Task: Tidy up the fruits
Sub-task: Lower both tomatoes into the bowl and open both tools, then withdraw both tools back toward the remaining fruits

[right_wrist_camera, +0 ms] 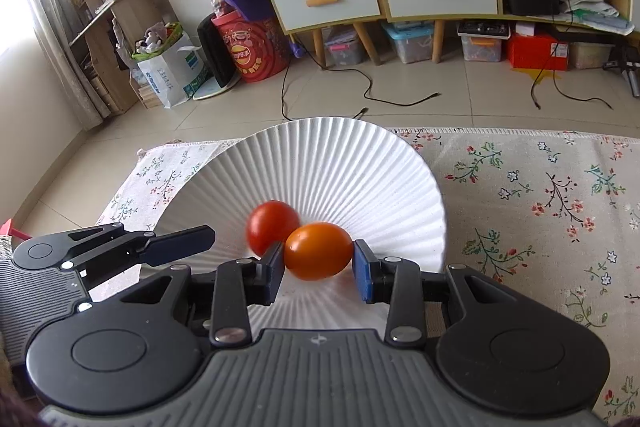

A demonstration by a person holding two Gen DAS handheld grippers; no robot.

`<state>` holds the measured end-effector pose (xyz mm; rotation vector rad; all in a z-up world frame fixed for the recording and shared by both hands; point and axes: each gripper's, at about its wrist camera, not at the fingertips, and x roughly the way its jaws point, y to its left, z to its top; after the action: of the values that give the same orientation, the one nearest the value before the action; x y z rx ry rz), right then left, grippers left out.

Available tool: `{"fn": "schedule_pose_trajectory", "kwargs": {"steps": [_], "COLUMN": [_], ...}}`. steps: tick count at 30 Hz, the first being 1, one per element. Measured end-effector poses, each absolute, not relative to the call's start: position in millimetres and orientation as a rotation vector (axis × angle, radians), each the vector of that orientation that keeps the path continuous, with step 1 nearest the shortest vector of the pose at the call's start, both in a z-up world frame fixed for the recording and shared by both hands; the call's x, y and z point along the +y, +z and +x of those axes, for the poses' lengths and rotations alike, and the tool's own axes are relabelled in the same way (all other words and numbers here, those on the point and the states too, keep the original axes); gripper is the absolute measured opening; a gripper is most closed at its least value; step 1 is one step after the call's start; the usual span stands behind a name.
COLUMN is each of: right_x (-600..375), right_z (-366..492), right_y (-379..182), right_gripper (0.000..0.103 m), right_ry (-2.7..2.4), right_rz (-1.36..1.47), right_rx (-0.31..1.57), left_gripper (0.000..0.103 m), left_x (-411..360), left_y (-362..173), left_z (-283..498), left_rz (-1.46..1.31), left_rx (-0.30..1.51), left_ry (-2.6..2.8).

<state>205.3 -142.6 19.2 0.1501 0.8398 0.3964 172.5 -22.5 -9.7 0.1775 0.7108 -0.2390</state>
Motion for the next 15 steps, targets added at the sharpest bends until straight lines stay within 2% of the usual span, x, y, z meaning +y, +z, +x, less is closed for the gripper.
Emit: {"fn": "schedule_pose_trajectory", "kwargs": {"steps": [4, 7, 10, 12, 15], "right_x": [-144, -144, -145, -148, -152], "right_z": [206, 203, 199, 197, 193], "right_y": [22, 25, 30, 33, 38], "right_gripper": [0.034, 0.043, 0.05, 0.056, 0.064], "right_ry": [0.417, 0.42, 0.414, 0.406, 0.387], "right_rz": [0.168, 0.156, 0.15, 0.158, 0.171], "right_rx": [0.832, 0.82, 0.806, 0.801, 0.789], "left_gripper": [0.037, 0.04, 0.046, 0.055, 0.062], "left_x": [-23, -24, -26, -26, -27], "left_y": [-13, -13, -11, -10, -6], "left_z": [173, 171, 171, 170, 167], "left_rz": [0.191, 0.193, 0.194, 0.198, 0.197], "left_rx": [0.719, 0.714, 0.719, 0.718, 0.71], "left_ry": [-0.236, -0.233, -0.237, -0.237, -0.239]}}
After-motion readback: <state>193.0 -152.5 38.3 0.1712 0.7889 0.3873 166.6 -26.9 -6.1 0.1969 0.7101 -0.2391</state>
